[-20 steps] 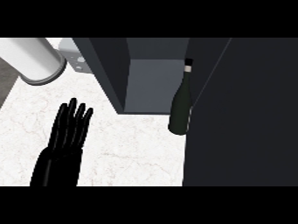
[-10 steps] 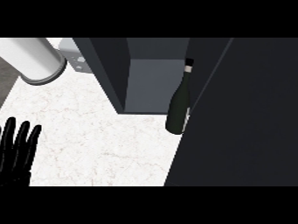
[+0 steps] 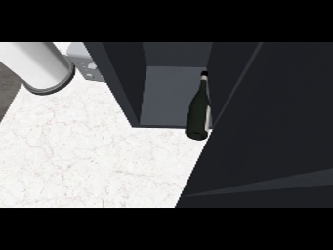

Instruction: Pick up the wine, place it into the cabinet and close the cabinet

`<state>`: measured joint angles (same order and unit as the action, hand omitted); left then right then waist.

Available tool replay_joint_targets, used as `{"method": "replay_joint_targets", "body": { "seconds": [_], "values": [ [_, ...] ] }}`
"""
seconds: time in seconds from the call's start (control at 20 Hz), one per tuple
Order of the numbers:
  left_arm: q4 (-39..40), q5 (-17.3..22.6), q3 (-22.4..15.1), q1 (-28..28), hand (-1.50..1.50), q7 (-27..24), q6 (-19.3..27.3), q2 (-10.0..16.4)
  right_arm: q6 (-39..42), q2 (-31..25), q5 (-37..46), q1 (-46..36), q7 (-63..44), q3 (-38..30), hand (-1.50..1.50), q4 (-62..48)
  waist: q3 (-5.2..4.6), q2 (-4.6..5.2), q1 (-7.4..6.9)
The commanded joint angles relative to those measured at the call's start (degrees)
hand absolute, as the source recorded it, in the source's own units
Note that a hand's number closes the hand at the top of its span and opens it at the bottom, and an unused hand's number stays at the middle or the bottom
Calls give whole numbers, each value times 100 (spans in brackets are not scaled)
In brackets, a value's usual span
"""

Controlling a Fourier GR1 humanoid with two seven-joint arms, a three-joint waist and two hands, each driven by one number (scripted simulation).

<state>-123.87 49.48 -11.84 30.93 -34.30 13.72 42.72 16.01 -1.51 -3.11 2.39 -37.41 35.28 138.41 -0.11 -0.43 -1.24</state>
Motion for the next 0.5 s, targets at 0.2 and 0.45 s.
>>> {"method": "replay_joint_targets", "body": {
  "seconds": [0.2, 0.45],
  "values": [
    [-331, 336, 957, 914, -150, -26, -867, 213, -1452, 148, 1199, -1875, -211, 1071, 150, -980, 1, 12, -65],
    [61, 785, 1606, 900, -150, 175, -1500, 298, -2613, 150, 1009, -3269, -247, 966, 150, -1967, -2, 32, -73]
  ]
}}
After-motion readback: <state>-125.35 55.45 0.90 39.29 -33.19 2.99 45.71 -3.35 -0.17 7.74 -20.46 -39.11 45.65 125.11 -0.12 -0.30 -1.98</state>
